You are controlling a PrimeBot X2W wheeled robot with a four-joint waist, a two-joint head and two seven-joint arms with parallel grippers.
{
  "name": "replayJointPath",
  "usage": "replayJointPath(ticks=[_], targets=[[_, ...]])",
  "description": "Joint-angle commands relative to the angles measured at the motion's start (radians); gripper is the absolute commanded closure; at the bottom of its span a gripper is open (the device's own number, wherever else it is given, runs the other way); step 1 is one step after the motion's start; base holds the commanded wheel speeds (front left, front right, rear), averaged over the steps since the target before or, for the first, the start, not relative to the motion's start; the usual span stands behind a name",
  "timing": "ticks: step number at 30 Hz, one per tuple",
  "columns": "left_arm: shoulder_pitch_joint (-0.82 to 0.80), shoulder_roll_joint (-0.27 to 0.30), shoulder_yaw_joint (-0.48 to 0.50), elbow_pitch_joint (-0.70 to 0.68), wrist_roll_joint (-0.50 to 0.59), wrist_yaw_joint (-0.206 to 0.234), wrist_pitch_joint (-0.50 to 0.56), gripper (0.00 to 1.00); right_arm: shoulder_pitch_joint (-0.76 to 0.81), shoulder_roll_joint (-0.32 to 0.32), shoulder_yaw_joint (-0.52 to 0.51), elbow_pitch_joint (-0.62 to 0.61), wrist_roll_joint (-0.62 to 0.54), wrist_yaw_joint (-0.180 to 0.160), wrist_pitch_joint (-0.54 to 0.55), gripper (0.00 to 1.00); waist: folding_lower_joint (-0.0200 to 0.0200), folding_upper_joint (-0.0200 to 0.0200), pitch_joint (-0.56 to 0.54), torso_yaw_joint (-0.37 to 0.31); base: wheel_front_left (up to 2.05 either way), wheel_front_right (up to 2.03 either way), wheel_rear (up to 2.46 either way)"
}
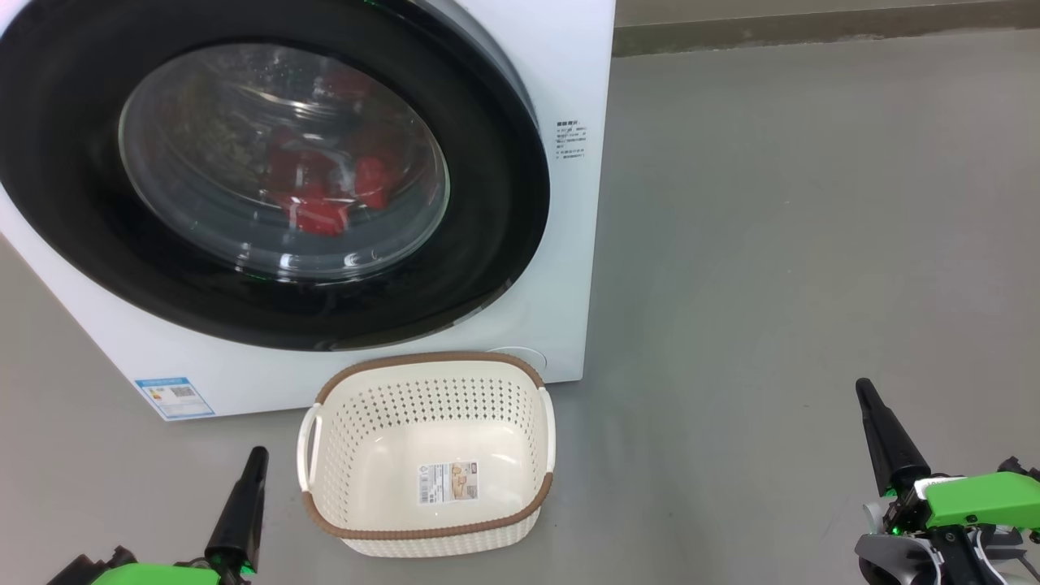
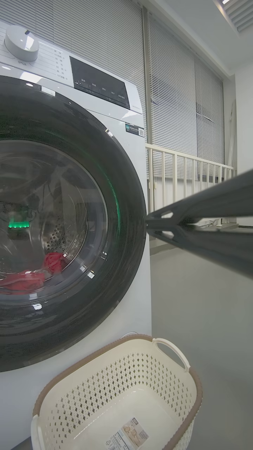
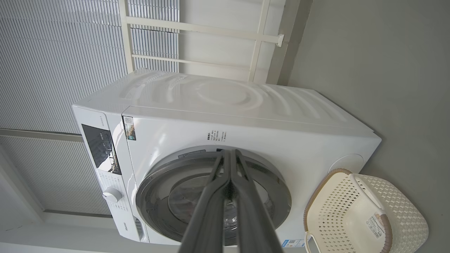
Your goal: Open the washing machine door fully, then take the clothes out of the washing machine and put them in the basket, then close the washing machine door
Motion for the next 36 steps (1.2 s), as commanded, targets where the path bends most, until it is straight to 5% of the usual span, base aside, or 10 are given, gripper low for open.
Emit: replayJointPath(ticks=[1, 6, 7, 16, 21, 36], targets=[[-0.040, 0.010, 0.034, -0.021, -0.007, -0.007, 0.004, 1.00, -0.042, -0.014, 0.022, -0.029, 0.000, 0.000, 0.006, 1.00, 0.0000, -0.0001, 0.000, 0.000, 0.00, 0.00, 0.00], [0.002, -0.001, -0.001, 0.005, 0.000, 0.000, 0.000, 1.00, 0.001, 0.002, 0.000, 0.006, 0.000, 0.000, -0.001, 1.00, 0.0001, -0.0001, 0.000, 0.000, 0.00, 0.00, 0.00], [0.007, -0.002, -0.004, 0.017, 0.000, 0.001, -0.001, 0.00, 0.006, 0.006, 0.000, 0.019, 0.000, 0.000, -0.001, 0.00, 0.0000, -0.0001, 0.000, 0.000, 0.00, 0.00, 0.00], [0.022, -0.008, -0.025, 0.046, 0.010, 0.000, -0.019, 0.00, 0.025, 0.015, 0.017, 0.047, -0.013, 0.000, -0.019, 0.00, 0.0023, -0.0001, 0.000, 0.000, 0.00, 0.00, 0.00], [0.017, -0.003, -0.039, 0.044, 0.035, 0.000, -0.035, 0.00, 0.021, 0.009, 0.032, 0.043, -0.042, 0.000, -0.035, 0.00, 0.0002, -0.0001, 0.000, 0.001, 0.00, 0.00, 0.00], [0.000, -0.005, -0.047, 0.027, 0.185, -0.001, -0.079, 0.00, 0.006, 0.008, 0.041, 0.030, -0.230, 0.000, -0.079, 0.00, 0.0001, -0.0001, 0.000, 0.003, 0.00, 0.00, 0.00]])
